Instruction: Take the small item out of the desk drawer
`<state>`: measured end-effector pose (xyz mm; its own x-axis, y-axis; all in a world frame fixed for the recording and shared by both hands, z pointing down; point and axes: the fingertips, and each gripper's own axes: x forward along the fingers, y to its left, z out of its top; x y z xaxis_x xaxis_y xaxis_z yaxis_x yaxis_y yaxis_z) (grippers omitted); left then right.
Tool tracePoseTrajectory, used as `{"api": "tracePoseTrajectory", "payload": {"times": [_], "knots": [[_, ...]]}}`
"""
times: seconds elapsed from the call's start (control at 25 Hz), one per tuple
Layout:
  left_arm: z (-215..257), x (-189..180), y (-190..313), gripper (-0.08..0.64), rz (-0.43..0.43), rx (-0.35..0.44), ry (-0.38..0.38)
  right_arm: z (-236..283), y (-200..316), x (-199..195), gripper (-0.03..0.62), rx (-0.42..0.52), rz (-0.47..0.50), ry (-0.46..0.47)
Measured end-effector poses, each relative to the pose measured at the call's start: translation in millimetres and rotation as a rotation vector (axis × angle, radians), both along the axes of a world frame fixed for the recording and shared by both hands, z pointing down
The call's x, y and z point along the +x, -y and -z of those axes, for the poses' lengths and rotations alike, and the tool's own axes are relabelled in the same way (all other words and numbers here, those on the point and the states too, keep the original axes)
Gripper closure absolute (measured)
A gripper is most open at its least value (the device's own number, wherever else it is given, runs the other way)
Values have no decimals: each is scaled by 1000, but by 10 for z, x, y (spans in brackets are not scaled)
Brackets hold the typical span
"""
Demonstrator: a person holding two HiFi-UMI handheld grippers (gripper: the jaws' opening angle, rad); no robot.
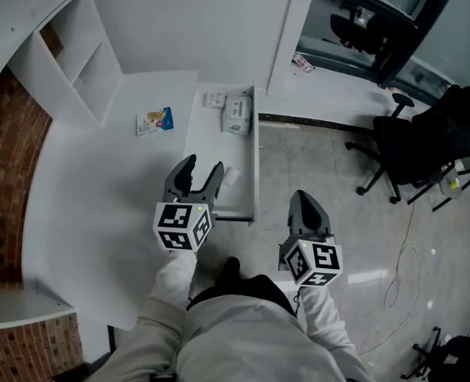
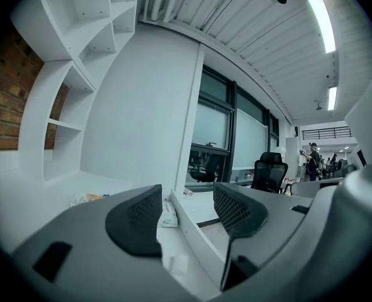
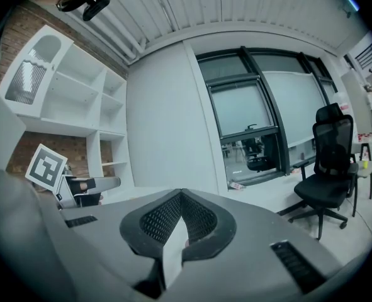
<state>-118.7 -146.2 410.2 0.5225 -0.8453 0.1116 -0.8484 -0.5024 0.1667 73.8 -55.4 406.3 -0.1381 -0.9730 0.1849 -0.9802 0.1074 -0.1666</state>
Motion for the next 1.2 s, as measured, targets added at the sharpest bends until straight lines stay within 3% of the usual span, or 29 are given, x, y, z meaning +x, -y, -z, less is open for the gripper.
{"api": "tracePoseTrajectory", "payload": {"times": [0.64, 0.96, 1.2], "knots": [[27, 260, 475, 298, 21, 1, 30, 154, 493, 385, 565, 70, -8, 6], [-81, 395, 914, 293, 44, -35, 49, 193, 944, 606, 565, 79, 16, 11], [-341, 490, 1163, 293, 59, -111, 55, 148, 1219, 724, 565, 63, 30, 24]]}}
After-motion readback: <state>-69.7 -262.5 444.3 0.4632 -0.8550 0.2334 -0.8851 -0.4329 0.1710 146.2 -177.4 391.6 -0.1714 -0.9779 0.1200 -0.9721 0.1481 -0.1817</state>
